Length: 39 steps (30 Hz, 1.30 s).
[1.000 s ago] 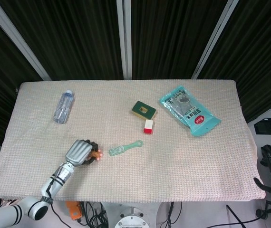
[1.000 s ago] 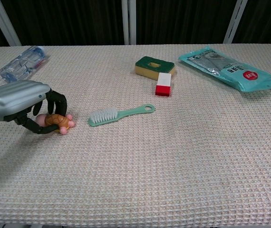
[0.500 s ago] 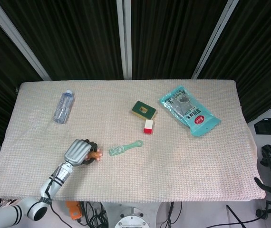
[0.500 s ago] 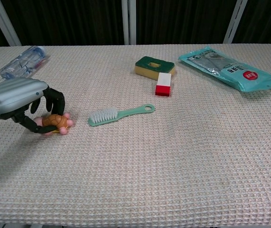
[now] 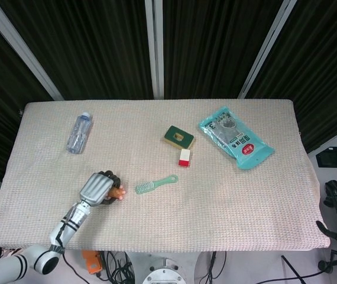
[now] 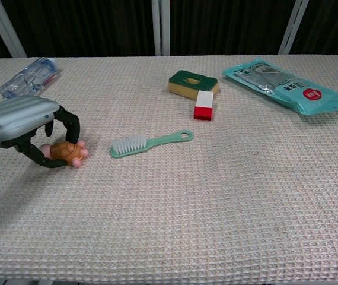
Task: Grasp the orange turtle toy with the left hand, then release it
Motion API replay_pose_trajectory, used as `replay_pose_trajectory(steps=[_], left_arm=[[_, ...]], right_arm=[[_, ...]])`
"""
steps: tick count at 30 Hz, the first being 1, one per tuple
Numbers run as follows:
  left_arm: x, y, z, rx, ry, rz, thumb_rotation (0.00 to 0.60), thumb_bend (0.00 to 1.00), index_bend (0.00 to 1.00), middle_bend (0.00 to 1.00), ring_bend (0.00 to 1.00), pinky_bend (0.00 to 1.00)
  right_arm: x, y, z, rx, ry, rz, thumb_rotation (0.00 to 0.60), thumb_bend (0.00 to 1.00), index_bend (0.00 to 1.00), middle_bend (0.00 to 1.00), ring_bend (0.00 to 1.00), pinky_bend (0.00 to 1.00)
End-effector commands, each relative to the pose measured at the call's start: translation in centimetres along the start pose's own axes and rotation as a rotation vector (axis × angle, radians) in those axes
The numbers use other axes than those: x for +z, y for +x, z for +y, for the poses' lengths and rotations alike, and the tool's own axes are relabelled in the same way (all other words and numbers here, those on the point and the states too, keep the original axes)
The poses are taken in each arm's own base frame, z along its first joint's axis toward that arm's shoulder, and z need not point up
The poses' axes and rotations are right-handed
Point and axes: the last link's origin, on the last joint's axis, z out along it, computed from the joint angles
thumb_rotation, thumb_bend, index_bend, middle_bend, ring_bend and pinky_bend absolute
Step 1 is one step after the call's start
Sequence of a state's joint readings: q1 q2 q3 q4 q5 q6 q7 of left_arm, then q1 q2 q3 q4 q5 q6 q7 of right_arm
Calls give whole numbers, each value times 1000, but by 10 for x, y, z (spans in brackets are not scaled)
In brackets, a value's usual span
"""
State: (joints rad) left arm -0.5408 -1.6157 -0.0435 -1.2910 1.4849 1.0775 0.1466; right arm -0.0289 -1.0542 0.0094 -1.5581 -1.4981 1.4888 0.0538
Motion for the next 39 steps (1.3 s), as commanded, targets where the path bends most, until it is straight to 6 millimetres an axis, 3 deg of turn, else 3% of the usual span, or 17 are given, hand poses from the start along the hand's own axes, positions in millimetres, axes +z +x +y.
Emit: replay_pose_trajectory(steps=[1,3,11,13,15,18,21,31,35,39], left_arm=[[2,0,1,5,1,29,600,296,727,692,509,673],[3,-1,1,13,1,30,600,314,784,747,565,728],[3,-1,2,-9,10,23,600,313,790,754,576,741],[1,-1,1,-10,8,5,600,294,703,685,531,704],[0,0,0,-9,0,-13,600,247,496,526,408,594],[-2,4,0,2,-8,-5,600,221,343,384,250,458],[-5,8,-1,12,-8,7,600,216,317,358,202,432],[-13,13,-3,24,10,-16,600,212,310,337,187,433],[-14,13,-3,18,9,-32,600,173,229,245,110,358],[-14,16,-2,20,8,-20,600,161,227,236,98,346]], right_arm=[[0,0,0,0,0,1,600,129,0,0,0,0],[1,0,0,2,1,2,600,129,0,0,0,0],[0,3,0,15,15,23,600,131,0,0,0,0],[0,3,0,16,13,23,600,131,0,0,0,0],[0,3,0,17,14,24,600,131,0,0,0,0],[0,3,0,16,15,23,600,131,0,0,0,0],[0,3,0,15,15,23,600,131,0,0,0,0],[0,2,-1,13,16,20,600,132,0,0,0,0],[0,2,-1,12,13,19,600,131,0,0,0,0],[0,2,-1,12,12,17,600,131,0,0,0,0]])
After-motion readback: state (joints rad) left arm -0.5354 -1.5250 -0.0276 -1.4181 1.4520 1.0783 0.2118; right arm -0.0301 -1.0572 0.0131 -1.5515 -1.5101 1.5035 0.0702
